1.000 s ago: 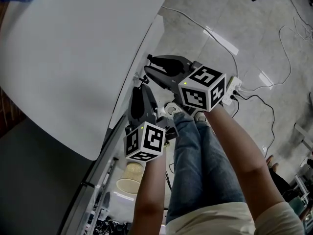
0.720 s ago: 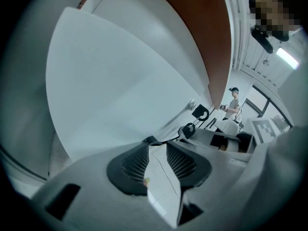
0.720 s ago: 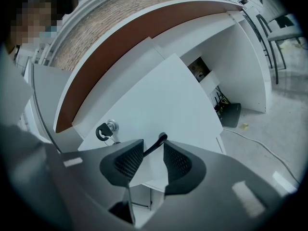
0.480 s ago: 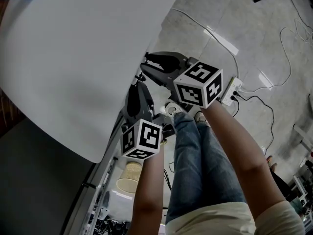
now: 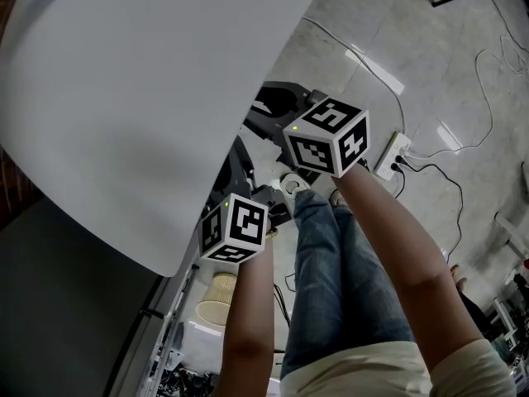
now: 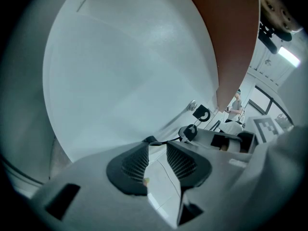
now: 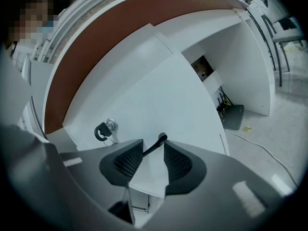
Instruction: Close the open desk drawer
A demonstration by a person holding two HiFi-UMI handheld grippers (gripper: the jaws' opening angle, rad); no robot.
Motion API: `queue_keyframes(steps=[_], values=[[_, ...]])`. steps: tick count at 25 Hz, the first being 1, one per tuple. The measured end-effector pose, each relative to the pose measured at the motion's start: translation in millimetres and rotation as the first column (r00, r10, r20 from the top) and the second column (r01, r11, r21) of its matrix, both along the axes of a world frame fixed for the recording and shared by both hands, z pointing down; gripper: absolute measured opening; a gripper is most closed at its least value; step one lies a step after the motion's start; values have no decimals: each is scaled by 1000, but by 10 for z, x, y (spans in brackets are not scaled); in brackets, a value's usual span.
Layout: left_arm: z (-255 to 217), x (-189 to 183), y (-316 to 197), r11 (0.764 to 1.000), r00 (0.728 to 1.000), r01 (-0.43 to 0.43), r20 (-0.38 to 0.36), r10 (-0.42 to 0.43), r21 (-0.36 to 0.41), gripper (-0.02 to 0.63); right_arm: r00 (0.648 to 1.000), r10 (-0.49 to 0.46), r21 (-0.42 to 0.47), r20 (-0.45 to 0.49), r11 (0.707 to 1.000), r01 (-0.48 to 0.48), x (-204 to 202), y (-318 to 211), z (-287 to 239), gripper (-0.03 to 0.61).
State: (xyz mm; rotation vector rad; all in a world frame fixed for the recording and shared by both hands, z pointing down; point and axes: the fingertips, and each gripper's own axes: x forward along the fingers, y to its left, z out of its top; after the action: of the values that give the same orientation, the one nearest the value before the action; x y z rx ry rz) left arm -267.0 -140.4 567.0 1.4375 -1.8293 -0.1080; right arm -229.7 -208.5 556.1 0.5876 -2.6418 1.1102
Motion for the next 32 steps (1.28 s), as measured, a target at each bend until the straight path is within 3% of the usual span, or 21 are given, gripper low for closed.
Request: queue_keyframes(steps=[16,21,27,32], values=[[11,-127,-83,1000,999,8,43,-9,21,115,1000,-3,22,16,1000,3,-127,-82,10,146],[21,-163,-2,1000,997,19,75,-17,-20,114,999,33,9,20,999,-33,-113,-65,-1,135],[-7,-69,-32,999,1000,11,18,-11,31,120,998,65,23,11,998,-65,-26,-33,-22,107],[-36,72,9,999,1000,-24,15,23,43,120,996,90,25,-2,996,-90,152,13,-9,85]])
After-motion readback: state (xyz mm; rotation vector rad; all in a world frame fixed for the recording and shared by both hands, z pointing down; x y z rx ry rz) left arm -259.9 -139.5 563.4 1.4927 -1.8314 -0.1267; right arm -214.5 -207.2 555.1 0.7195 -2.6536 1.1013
